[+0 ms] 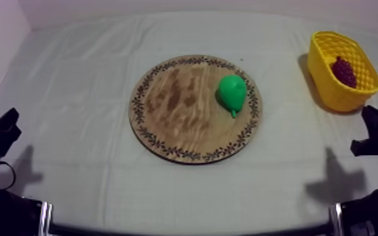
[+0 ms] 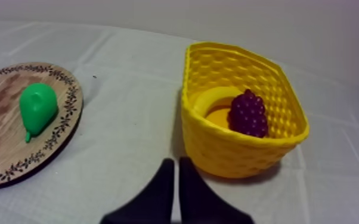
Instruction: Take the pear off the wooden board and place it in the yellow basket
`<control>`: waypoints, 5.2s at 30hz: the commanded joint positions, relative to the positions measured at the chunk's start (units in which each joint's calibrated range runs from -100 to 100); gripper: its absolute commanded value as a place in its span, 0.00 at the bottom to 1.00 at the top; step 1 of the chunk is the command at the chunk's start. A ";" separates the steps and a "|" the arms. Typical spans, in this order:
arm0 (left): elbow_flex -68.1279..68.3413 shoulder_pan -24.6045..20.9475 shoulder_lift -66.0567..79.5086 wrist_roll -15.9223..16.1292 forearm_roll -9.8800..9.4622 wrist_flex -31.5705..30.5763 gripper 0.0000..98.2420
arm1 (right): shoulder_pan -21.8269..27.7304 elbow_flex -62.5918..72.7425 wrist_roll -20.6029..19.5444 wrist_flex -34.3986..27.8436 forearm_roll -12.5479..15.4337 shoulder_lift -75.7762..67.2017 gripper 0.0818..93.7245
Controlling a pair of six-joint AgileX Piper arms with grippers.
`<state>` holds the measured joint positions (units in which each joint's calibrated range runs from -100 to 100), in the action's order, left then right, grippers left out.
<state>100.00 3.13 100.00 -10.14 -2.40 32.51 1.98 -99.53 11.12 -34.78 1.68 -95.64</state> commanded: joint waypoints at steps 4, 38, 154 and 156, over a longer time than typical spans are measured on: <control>0.00 0.02 0.00 0.01 -0.02 -0.01 0.00 | 0.01 -0.02 -0.01 0.02 0.00 -0.04 0.00; 0.00 0.02 0.00 0.01 -0.02 -0.01 0.00 | 0.01 -0.02 0.09 0.02 0.00 -0.04 0.00; 0.00 0.02 0.00 0.01 -0.02 -0.01 0.00 | -25.65 98.87 -27.56 -44.71 -9.38 129.57 0.97; 0.00 0.02 0.00 0.01 -0.02 -0.01 0.00 | -25.62 98.84 -27.49 -44.35 -9.39 130.62 0.96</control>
<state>100.00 3.13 100.00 -10.14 -2.40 32.51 -23.72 -0.71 -16.44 -79.38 -7.72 34.56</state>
